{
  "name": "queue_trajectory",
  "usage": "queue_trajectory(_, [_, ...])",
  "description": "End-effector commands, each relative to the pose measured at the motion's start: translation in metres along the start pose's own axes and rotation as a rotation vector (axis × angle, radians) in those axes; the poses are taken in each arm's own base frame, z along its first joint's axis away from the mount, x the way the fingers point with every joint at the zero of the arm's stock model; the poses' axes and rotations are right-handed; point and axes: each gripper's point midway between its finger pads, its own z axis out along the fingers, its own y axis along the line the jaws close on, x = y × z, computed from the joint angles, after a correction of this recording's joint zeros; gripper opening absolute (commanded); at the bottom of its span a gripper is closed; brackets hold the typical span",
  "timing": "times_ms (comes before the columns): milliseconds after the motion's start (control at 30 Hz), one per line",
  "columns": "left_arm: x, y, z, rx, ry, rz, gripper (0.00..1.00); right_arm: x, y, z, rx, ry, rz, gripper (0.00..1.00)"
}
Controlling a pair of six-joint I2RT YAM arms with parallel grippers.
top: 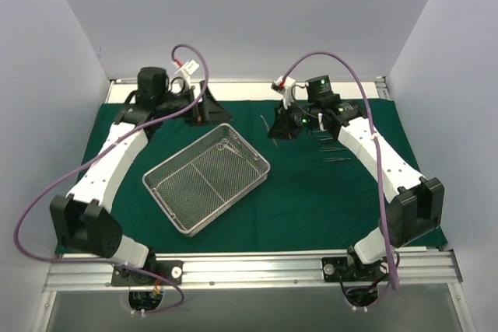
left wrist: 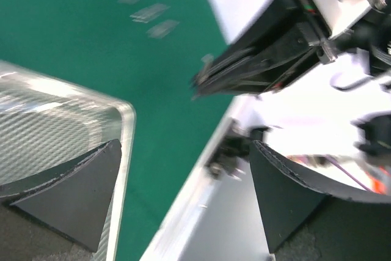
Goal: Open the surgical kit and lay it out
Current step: Place the medical item in the surgical kit.
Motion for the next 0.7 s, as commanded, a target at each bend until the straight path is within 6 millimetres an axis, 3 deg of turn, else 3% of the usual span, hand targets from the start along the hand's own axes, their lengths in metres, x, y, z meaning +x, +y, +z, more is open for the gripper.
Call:
queue_trajectory(0, [0.014, 0.038, -0.044, -0.286, -0.04, 0.063, 0.94, 0.017, -0.041, -0.013, 0.188, 0.128, -0.219, 0.0])
queue_trajectory(67, [0.028, 0.049, -0.057, -0.347, -0.033, 0.085, 0.94, 0.037, -0.06, -0.016, 0.255, 0.219, -0.27, 0.0])
queue_trajectory(100, [0.033, 0.052, -0.063, -0.365, -0.033, 0.095, 0.94, 0.051, -0.079, -0.022, 0.339, 0.29, -0.299, 0.0])
queue_trajectory(133, [0.036, 0.048, -0.07, -0.372, -0.05, 0.113, 0.94, 0.061, -0.089, -0.027, 0.365, 0.354, -0.352, 0.0])
queue_trajectory(200, [0.05, 0.055, -0.074, -0.383, -0.041, 0.11, 0.94, 0.087, -0.112, -0.031, 0.415, 0.486, -0.382, 0.0])
queue_trajectory(267, [0.056, 0.049, -0.079, -0.361, -0.057, 0.132, 0.94, 0.116, -0.139, -0.046, 0.497, 0.637, -0.414, 0.0])
queue_trajectory(333, [0.07, 0.055, -0.081, -0.357, -0.053, 0.11, 0.94, 0.144, -0.155, -0.058, 0.546, 0.729, -0.43, 0.0])
queue_trajectory(400, [0.083, 0.057, -0.08, -0.323, -0.038, 0.092, 0.94, 0.15, -0.161, -0.076, 0.564, 0.777, -0.573, 0.0])
queue_trajectory(433, [0.084, 0.054, -0.084, -0.323, -0.051, 0.101, 0.94, 0.163, -0.166, -0.082, 0.582, 0.813, -0.629, 0.0])
queue_trajectory(500, [0.086, 0.053, -0.086, -0.325, -0.076, 0.109, 0.94, 0.151, -0.178, -0.104, 0.653, 0.777, -0.68, 0.0])
queue_trajectory(667, [0.092, 0.047, -0.092, -0.319, -0.12, 0.114, 0.94, 0.166, -0.201, -0.116, 0.552, 0.905, -0.729, 0.0])
